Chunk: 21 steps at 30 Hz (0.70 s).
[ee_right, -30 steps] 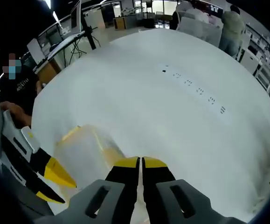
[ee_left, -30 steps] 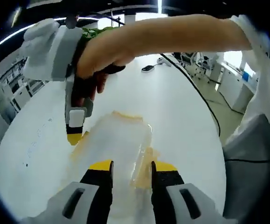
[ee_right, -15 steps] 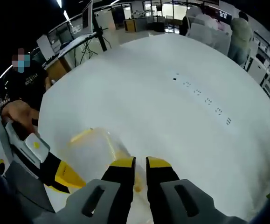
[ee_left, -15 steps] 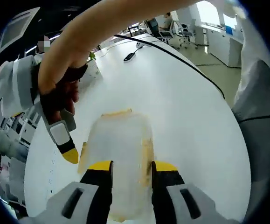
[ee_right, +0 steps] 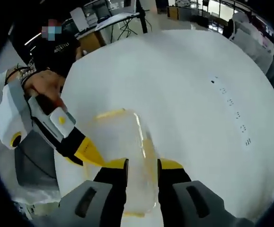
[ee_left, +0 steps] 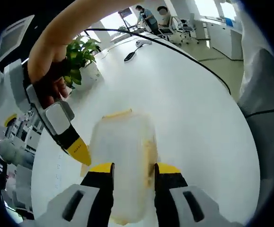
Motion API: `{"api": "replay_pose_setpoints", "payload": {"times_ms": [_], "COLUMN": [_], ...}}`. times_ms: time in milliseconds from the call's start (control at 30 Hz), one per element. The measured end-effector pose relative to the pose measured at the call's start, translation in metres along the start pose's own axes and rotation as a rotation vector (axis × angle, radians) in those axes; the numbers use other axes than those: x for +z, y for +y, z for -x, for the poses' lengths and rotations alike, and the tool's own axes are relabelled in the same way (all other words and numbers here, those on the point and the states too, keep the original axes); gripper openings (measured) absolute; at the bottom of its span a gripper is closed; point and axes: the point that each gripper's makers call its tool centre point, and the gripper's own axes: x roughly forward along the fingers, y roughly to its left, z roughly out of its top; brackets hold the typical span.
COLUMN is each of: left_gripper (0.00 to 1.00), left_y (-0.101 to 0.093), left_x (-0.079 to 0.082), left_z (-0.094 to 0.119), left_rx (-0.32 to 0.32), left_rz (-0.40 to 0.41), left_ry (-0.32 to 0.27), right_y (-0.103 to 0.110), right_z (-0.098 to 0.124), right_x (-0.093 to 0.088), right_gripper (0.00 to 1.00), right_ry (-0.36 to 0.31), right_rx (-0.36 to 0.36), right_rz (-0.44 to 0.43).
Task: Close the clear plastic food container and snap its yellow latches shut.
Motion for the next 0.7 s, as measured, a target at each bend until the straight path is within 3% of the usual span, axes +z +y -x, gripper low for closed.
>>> {"api": "replay_pose_setpoints", "payload": {"times_ms": [67, 100, 233, 500, 700], "left_gripper": [0.27, 0.27, 0.27, 0.26, 0.24], "left_y": [0.0, -0.0001, -0.0004, 0.0005, 0.0005], "left_x": [0.0, -0.0002, -0.0002, -0.0013, -0.0018], "left_z": [-0.0001, -0.0003, -0.0005, -0.0006, -0.0004], "left_rx": [0.004, 0.006, 0.009, 0.008, 0.015], "left_rz": [-0.003, -0.003, -0.028, -0.005, 0.005], "left_ry": [0.002, 0.003, 0.009, 0.009, 0.017], "right_y": [0.0036, 0.0043, 0.004, 0.0122, 0.0117], "right_z": [-0.004, -0.0031, -0.0046, -0.0061, -0.0056], "right_x": [-0.0047, 0.0006, -0.0005, -0.0033, -0.0047], "right_gripper": [0.27, 0.28, 0.28, 0.27, 0.26], "right_ry": [0.046, 0.026, 0.059, 0.125, 0.137], "right_rx": [-0.001, 0.001, 0.015, 0.018, 0.021], "right_rz": [0.054, 0.037, 0.041, 0.065, 0.062]}}
